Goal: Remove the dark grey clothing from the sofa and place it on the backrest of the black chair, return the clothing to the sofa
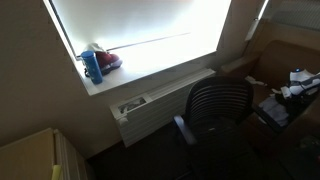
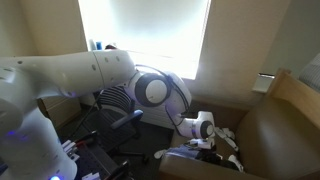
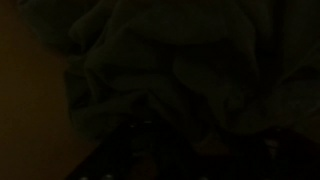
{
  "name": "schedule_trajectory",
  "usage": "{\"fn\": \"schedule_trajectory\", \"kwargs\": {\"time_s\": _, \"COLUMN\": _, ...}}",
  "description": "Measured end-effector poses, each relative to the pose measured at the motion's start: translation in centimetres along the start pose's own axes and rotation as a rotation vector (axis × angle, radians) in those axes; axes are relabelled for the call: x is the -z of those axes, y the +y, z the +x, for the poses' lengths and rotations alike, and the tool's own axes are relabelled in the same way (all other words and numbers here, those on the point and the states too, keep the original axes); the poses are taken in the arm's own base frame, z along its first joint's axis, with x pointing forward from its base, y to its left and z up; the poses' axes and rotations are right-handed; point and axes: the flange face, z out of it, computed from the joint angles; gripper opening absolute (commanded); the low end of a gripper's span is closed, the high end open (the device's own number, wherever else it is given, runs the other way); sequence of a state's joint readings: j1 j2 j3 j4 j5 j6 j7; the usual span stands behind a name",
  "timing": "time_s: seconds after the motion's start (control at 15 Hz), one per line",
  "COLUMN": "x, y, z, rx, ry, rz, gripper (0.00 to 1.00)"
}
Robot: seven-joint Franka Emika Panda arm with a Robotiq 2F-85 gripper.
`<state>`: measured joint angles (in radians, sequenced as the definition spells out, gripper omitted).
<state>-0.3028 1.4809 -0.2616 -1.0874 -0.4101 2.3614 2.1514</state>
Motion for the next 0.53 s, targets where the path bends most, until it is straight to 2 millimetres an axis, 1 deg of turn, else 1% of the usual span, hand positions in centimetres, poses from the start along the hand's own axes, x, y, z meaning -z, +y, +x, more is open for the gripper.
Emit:
{"fn": "schedule_trajectory", "kwargs": {"time_s": 0.07, "x": 0.2, "y": -0.3, "z": 0.2, "rx": -0.002, "ry": 0.002, "rz": 0.007, "gripper": 0.09}}
{"fn": "schedule_trajectory", "kwargs": {"time_s": 0.2, "x": 1.0, "y": -1.1, "z": 0.6, "rx": -0.010, "ry": 0.006, "rz": 0.032, "gripper": 0.00}}
{"fn": "schedule_trajectory", "kwargs": {"time_s": 0.33, "x": 2.4, "y": -2.5, "z": 1.2, "rx": -0.026, "ry": 0.005, "rz": 0.076, "gripper": 0.00}}
{"fn": "schedule_trajectory", "kwargs": {"time_s": 0.53, "x": 5.7, "y": -5.3, "z": 2.5, "rx": -0.057, "ry": -0.023, "rz": 0.185, "gripper": 0.01}}
